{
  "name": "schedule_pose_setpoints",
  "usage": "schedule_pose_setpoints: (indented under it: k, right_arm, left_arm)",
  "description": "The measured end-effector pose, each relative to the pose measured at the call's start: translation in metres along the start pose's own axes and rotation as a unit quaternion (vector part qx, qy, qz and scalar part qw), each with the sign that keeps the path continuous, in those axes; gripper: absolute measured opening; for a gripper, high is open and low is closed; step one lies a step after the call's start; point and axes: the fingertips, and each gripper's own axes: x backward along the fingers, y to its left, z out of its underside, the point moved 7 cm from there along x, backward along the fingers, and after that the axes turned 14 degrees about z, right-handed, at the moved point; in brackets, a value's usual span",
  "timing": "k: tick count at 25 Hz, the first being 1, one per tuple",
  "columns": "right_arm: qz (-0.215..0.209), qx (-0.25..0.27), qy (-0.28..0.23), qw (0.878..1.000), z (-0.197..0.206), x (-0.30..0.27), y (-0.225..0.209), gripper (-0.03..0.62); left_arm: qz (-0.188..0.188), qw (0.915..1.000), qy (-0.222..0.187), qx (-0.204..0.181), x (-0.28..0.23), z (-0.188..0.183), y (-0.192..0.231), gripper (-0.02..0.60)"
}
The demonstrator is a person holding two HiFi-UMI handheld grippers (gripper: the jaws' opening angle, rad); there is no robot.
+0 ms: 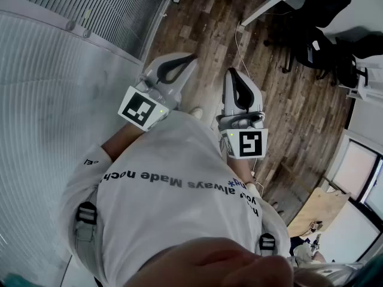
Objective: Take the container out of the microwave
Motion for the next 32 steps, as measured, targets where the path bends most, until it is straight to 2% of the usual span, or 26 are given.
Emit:
schedule_pose_setpoints:
  k: [14, 22, 32]
  right_arm:
    - [0.003, -0.020, -0.002, 1.000, -0.003, -0.030, 0.008, 0.002]
    - [0.018, -0.023, 0.013, 0.999, 0.024, -0.051, 0.025, 0.002]
    - [0.006, -0.032, 0.008, 0.999, 0.014, -0.077, -0.004, 0.002]
  left_arm:
    - [0.003, 1.0000, 0.002, 0.003, 0.004, -0.006, 0.030, 0.003]
    - [0.010, 0.9998, 0.009, 0.017, 0.023, 0.022, 0.051, 0.003]
    - [0.008, 0.9996, 0.020, 0.017, -0.013, 0.009, 0.072, 0.003]
